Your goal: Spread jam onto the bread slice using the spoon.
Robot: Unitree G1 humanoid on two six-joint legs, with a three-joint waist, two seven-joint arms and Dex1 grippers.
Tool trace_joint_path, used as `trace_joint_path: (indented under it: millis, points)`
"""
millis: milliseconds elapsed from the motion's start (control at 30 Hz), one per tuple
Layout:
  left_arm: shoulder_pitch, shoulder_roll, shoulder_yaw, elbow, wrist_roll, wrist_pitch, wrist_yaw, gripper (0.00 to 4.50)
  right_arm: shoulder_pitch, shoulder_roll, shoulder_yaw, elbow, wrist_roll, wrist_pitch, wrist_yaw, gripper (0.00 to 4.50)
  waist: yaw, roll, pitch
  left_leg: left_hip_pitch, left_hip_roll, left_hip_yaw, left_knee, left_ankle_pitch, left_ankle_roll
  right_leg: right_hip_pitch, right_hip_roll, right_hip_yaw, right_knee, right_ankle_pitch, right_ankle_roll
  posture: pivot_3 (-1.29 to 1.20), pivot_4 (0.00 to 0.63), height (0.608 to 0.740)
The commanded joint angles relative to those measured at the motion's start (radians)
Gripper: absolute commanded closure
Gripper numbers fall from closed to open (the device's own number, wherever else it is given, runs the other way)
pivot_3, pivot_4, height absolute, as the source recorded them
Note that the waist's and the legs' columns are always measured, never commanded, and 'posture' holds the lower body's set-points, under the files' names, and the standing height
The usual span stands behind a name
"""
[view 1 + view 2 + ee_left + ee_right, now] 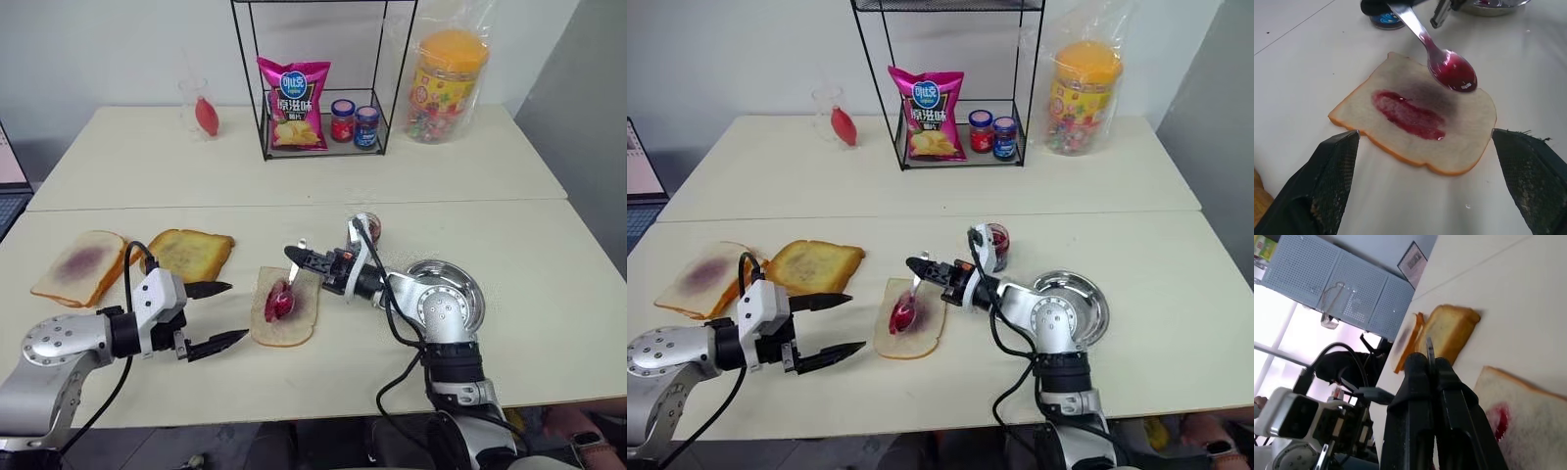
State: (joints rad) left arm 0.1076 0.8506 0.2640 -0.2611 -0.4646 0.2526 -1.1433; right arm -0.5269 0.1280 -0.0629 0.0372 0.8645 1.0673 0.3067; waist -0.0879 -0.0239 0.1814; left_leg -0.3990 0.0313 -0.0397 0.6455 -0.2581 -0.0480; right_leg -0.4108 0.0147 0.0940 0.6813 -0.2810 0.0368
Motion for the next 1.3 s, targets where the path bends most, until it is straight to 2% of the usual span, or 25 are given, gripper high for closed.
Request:
trace_joint_path:
  millis: [33, 300, 433, 733, 867, 967, 1067, 1133, 1200, 1300]
  points:
    - [-0.007, 0.015, 0.004, -0.018, -0.004, 0.001, 0.0, 0.0, 0.041, -0.033, 0.087, 0.042, -0.081, -0.062, 0.078, 4.43, 0.0, 0.0, 0.0, 0.0, 0.0, 0.0, 0.0, 0.0, 0.0, 0.0, 0.0, 0.0, 0.0, 0.0, 0.0, 0.0, 0.15, 0.74]
    - [-0.002, 0.016, 0.008, -0.035, -0.007, 0.013, 0.002, 0.0, -0.023, -0.061, 0.096, 0.143, -0.189, -0.237, 0.146, 4.43, 0.0, 0.0, 0.0, 0.001, 0.0, 0.0, 0.0, 0.0, 0.0, 0.0, 0.0, 0.001, 0.0, 0.0, 0.0, 0.0, 0.15, 0.74]
    - [-0.013, 0.017, 0.004, -0.028, -0.004, 0.013, 0.001, 0.0, -0.086, -0.054, 0.058, 0.189, -0.209, -0.299, 0.137, 4.43, 0.001, 0.0, 0.0, 0.001, 0.0, 0.0, 0.001, 0.0, 0.0, 0.001, 0.0, 0.001, 0.0, 0.0, 0.0, 0.0, 0.15, 0.74]
    - [-0.033, 0.013, -0.005, -0.017, 0.0, 0.012, -0.001, 0.0, -0.179, -0.062, 0.006, 0.218, -0.203, -0.315, 0.136, 4.43, 0.001, 0.0, 0.0, 0.0, 0.0, 0.0, 0.0, 0.0, 0.0, -0.001, 0.0, 0.001, 0.0, 0.0, 0.0, 0.0, 0.15, 0.74]
    - [-0.043, 0.015, -0.008, -0.007, 0.001, 0.01, -0.005, 0.0, -0.188, -0.058, -0.013, 0.161, -0.158, -0.254, 0.127, 4.43, 0.001, 0.0, 0.0, -0.001, 0.0, 0.001, -0.001, 0.0, 0.0, -0.002, 0.0, 0.001, 0.0, 0.0, 0.0, 0.0, 0.15, 0.74]
    - [-0.092, 0.041, 0.0, 0.017, -0.019, 0.034, -0.024, 0.0, -0.173, -0.066, -0.035, 0.031, -0.053, -0.125, 0.117, 4.43, 0.001, 0.0, 0.0, -0.001, 0.0, 0.0, 0.0, 0.0, 0.0, -0.001, 0.0, 0.001, 0.0, 0.0, 0.0, 0.0, 0.15, 0.74]
    - [-0.184, 0.079, 0.001, 0.035, -0.054, 0.084, -0.044, 0.0, -0.143, -0.104, -0.055, -0.12, 0.047, -0.008, 0.099, 4.43, 0.003, 0.0, 0.0, -0.001, 0.0, -0.001, 0.0, 0.0, 0.0, -0.001, 0.0, -0.001, 0.001, 0.0, 0.0, 0.0, 0.15, 0.74]
    - [-0.32, 0.116, -0.05, 0.081, -0.035, 0.081, -0.091, 0.0, -0.097, -0.186, -0.094, -0.282, 0.128, 0.07, 0.073, 4.43, 0.011, 0.0, 0.0, -0.002, 0.0, -0.004, 0.0, 0.0, 0.0, -0.001, 0.0, -0.004, 0.0, 0.0, 0.0, 0.0, 0.15, 0.74]
    - [-0.435, 0.132, -0.107, 0.109, -0.025, 0.096, -0.129, 0.0, -0.058, -0.246, -0.157, -0.401, 0.196, 0.11, 0.005, 4.43, 0.025, 0.0, 0.0, -0.002, -0.001, -0.005, 0.001, 0.0, 0.0, 0.001, -0.001, -0.005, -0.001, 0.0, 0.0, 0.0, 0.15, 0.74]
    - [-0.52, 0.12, -0.175, 0.102, -0.034, 0.125, -0.166, 0.0, -0.027, -0.291, -0.232, -0.486, 0.275, 0.116, -0.116, 4.43, 0.023, 0.0, 0.0, -0.002, -0.003, -0.003, 0.001, 0.0, 0.0, 0.002, -0.002, -0.004, -0.002, 0.0, 0.0, 0.0, 0.15, 0.74]
